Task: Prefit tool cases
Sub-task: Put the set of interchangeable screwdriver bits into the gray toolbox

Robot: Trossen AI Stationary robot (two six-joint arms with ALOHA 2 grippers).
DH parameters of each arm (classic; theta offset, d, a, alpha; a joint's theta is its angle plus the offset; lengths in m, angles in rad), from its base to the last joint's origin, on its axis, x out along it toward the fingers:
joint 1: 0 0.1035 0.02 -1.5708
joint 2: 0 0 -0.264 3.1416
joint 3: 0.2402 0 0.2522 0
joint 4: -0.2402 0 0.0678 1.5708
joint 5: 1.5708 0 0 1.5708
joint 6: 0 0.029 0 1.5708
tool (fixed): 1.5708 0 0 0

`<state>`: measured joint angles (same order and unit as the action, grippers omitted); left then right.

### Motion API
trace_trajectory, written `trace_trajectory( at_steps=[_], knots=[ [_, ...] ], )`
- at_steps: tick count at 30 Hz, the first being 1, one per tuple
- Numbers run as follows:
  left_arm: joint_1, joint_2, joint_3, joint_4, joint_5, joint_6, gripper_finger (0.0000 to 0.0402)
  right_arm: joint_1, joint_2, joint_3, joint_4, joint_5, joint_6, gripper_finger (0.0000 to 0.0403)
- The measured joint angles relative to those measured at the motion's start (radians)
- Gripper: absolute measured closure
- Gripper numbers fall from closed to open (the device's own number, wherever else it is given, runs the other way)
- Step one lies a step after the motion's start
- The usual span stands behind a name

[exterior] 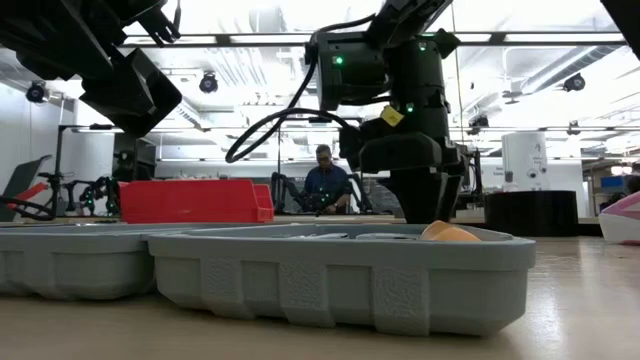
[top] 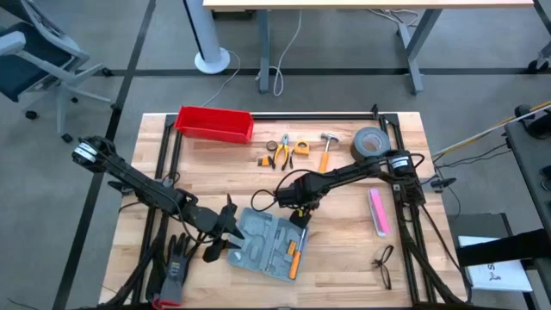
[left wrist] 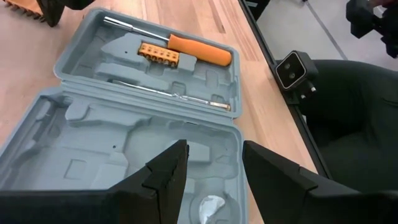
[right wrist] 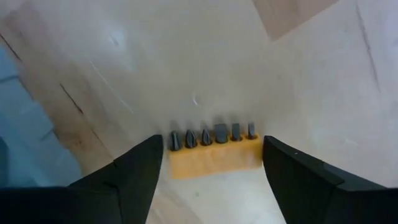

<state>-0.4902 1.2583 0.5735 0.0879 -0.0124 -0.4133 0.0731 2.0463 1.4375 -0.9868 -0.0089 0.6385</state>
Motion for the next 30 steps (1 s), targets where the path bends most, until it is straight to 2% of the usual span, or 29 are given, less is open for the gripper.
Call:
trace_trajectory(
  at_steps=[9,18,23,30],
  knots=[
    [0.0,0.0,0.0,0.0,0.004,0.0,0.0239,0.003,-0.004,-0.035,0.014,-0.018,0.016,0.0202],
    [0.0,0.0,0.0,0.0,0.005,0.0,0.0239,0.027,-0.011,0.003,-0.014,-0.019,0.029,0.0238],
    [0.0,0.0,0.0,0.0,0.005,0.0,0.0239,0.049,-0.021,0.034,-0.036,-0.022,0.043,0.0287],
    [0.0,0.0,0.0,0.001,0.005,0.0,0.0239,0.063,-0.025,0.053,-0.061,-0.018,0.05,0.0378]
  ],
)
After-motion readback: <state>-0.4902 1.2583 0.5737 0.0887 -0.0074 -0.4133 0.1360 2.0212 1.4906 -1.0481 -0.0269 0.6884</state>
